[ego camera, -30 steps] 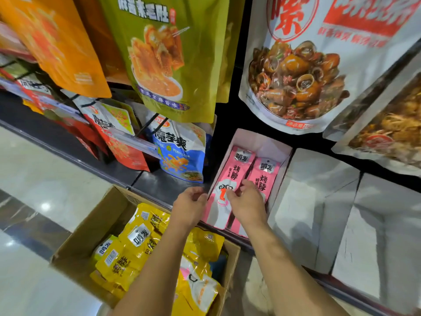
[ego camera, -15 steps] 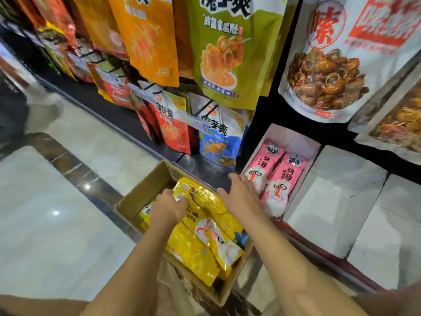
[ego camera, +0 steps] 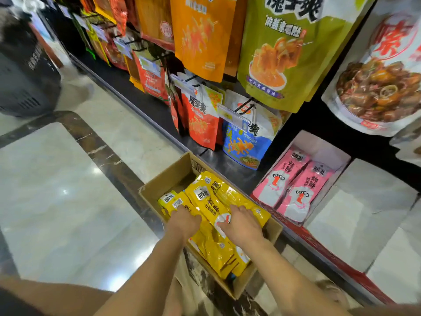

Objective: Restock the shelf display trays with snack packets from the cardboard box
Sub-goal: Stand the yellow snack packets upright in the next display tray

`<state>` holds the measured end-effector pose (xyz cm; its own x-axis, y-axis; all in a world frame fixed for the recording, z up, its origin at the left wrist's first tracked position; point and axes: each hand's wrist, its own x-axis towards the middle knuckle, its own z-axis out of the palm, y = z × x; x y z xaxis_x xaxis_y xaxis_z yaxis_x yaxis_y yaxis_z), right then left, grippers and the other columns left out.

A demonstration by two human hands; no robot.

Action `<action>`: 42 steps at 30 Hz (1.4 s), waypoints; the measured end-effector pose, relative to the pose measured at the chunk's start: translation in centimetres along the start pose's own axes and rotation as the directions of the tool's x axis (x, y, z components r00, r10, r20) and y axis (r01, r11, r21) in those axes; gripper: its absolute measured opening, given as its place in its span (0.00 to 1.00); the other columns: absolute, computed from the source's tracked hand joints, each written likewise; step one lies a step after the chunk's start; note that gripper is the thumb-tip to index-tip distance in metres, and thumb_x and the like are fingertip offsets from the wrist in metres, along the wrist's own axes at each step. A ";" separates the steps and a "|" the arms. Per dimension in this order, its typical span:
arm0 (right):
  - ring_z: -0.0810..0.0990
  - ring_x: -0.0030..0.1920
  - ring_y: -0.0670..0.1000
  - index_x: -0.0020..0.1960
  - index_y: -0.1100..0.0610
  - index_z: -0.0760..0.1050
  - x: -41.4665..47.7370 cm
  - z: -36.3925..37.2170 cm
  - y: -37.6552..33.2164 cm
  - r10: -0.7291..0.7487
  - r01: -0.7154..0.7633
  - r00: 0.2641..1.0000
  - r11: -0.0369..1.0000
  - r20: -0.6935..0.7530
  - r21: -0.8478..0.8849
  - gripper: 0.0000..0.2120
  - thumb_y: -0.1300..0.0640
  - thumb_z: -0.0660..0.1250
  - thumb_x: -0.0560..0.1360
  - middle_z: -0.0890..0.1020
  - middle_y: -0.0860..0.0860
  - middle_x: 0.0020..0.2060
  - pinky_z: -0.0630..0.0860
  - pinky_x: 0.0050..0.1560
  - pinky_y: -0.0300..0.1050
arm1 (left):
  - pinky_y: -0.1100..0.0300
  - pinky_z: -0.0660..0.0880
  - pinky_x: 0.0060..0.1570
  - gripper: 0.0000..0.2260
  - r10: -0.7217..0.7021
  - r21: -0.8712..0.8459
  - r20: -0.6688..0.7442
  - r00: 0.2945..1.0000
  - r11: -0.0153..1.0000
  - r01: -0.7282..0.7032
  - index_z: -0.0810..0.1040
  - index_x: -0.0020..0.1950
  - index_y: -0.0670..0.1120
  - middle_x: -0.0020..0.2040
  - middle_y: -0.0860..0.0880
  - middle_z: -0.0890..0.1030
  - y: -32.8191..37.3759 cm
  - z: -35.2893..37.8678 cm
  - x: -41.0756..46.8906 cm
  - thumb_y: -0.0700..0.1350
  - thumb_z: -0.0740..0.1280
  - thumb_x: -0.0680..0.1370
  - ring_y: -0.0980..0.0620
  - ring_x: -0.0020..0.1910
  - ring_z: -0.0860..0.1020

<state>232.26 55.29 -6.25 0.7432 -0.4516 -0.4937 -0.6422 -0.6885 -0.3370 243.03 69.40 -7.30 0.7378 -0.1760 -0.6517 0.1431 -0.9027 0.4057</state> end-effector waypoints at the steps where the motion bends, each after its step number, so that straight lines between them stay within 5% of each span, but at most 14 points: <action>1: 0.68 0.71 0.59 0.76 0.56 0.63 0.0 0.5 0.1 0.008 -0.008 1.000 1.000 0.014 -0.003 0.32 0.39 0.64 0.79 0.70 0.56 0.71 0.69 0.69 0.54 | 0.48 0.77 0.58 0.23 -0.005 -0.007 0.000 1.000 1.000 0.005 0.68 0.65 0.42 0.62 0.41 0.77 0.0 0.1 0.1 0.53 0.65 0.76 0.40 0.58 0.78; 10: 0.68 0.71 0.58 0.74 0.56 0.65 0.7 2.6 0.8 0.031 -0.031 0.999 0.999 0.014 0.012 0.32 0.43 0.69 0.77 0.69 0.56 0.70 0.69 0.68 0.51 | 0.47 0.73 0.65 0.32 -0.034 0.018 0.001 0.999 0.999 0.034 0.66 0.70 0.42 0.67 0.41 0.75 -0.6 2.0 0.8 0.60 0.68 0.75 0.40 0.65 0.75; 16: 0.74 0.65 0.57 0.70 0.55 0.70 1.2 1.9 0.7 0.040 -0.030 0.998 0.982 -0.052 0.185 0.25 0.47 0.71 0.77 0.73 0.55 0.64 0.74 0.61 0.49 | 0.46 0.63 0.71 0.46 -0.050 0.121 -0.039 0.998 0.991 0.054 0.48 0.80 0.39 0.75 0.39 0.62 0.1 3.4 0.1 0.64 0.67 0.76 0.38 0.74 0.64; 24: 0.79 0.55 0.55 0.59 0.56 0.72 1.9 -0.5 2.5 0.085 -0.008 0.984 0.899 -0.156 0.438 0.16 0.51 0.72 0.77 0.79 0.53 0.54 0.75 0.51 0.46 | 0.46 0.63 0.70 0.52 -0.029 0.191 -0.130 0.991 0.980 0.053 0.40 0.81 0.45 0.81 0.46 0.49 0.5 4.8 -0.5 0.72 0.63 0.72 0.40 0.76 0.59; 30: 0.79 0.55 0.54 0.59 0.55 0.72 1.6 -0.9 3.7 0.127 -0.022 0.978 0.854 -0.167 0.519 0.14 0.50 0.71 0.78 0.79 0.51 0.54 0.74 0.48 0.45 | 0.40 0.64 0.68 0.51 0.010 0.037 -0.118 0.993 0.999 -0.006 0.41 0.82 0.49 0.82 0.52 0.47 0.8 4.7 -0.6 0.65 0.70 0.72 0.40 0.76 0.55; 34: 0.78 0.56 0.53 0.62 0.56 0.72 1.5 -1.0 4.1 0.144 -0.029 0.975 0.837 -0.169 0.546 0.16 0.51 0.71 0.78 0.79 0.52 0.56 0.73 0.49 0.44 | 0.44 0.61 0.71 0.54 0.038 -0.033 -0.128 0.991 0.999 -0.042 0.41 0.81 0.48 0.80 0.47 0.50 0.8 4.7 -0.3 0.60 0.75 0.71 0.36 0.75 0.54; 42: 0.79 0.55 0.53 0.61 0.55 0.72 1.0 -1.4 4.3 0.159 -0.023 0.968 0.825 -0.193 0.565 0.16 0.51 0.71 0.78 0.80 0.51 0.55 0.74 0.50 0.44 | 0.44 0.67 0.69 0.60 -0.137 -0.185 -0.036 0.990 0.974 0.128 0.40 0.80 0.47 0.74 0.40 0.52 0.8 4.5 0.1 0.53 0.82 0.65 0.35 0.73 0.64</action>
<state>230.53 51.09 -7.13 0.6540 -0.6558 -0.3771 -0.6524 -0.2367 -0.7200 240.25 66.96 -9.90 0.7346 -0.0359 -0.6775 0.3561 -0.8296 0.4301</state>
